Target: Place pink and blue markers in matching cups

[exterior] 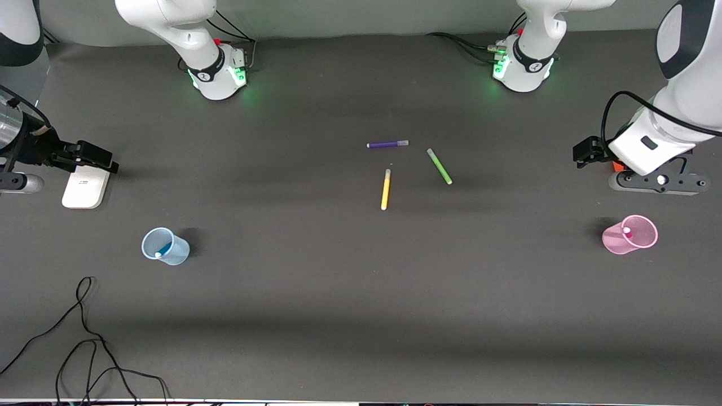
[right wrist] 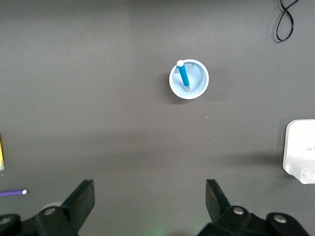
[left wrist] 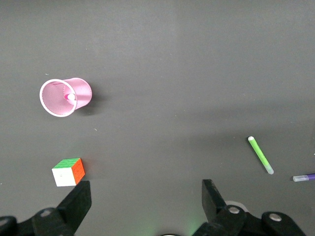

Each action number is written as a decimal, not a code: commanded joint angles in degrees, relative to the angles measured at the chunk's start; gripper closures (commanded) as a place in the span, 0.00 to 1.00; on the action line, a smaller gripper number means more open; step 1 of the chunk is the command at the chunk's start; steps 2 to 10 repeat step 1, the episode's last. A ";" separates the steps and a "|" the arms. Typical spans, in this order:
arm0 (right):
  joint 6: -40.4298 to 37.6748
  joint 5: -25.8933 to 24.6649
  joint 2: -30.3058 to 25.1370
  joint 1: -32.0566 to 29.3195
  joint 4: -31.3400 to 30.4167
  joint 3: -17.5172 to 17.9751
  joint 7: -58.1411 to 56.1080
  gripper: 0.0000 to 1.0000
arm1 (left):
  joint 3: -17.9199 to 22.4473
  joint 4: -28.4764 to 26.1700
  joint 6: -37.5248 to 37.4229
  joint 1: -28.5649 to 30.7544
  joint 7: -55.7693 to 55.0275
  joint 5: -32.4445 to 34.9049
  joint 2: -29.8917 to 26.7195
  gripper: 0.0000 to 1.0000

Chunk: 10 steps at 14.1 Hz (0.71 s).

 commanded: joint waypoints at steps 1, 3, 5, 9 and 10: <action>0.26 -1.00 -0.07 -0.90 -0.05 0.94 1.13 0.00 | 1.01 -1.41 1.28 -1.33 -0.90 -0.69 -0.66 0.00; 0.26 -1.00 -0.07 -0.90 -0.05 0.94 1.13 0.00 | 1.01 -1.41 1.28 -1.33 -0.90 -0.69 -0.66 0.00; 0.26 -1.00 -0.07 -0.90 -0.05 0.94 1.13 0.00 | 1.01 -1.41 1.28 -1.33 -0.90 -0.69 -0.66 0.00; 0.26 -1.00 -0.07 -0.90 -0.05 0.94 1.13 0.00 | 1.01 -1.41 1.28 -1.33 -0.90 -0.69 -0.66 0.00; 0.26 -1.00 -0.07 -0.90 -0.05 0.94 1.13 0.00 | 1.01 -1.41 1.28 -1.33 -0.90 -0.69 -0.66 0.00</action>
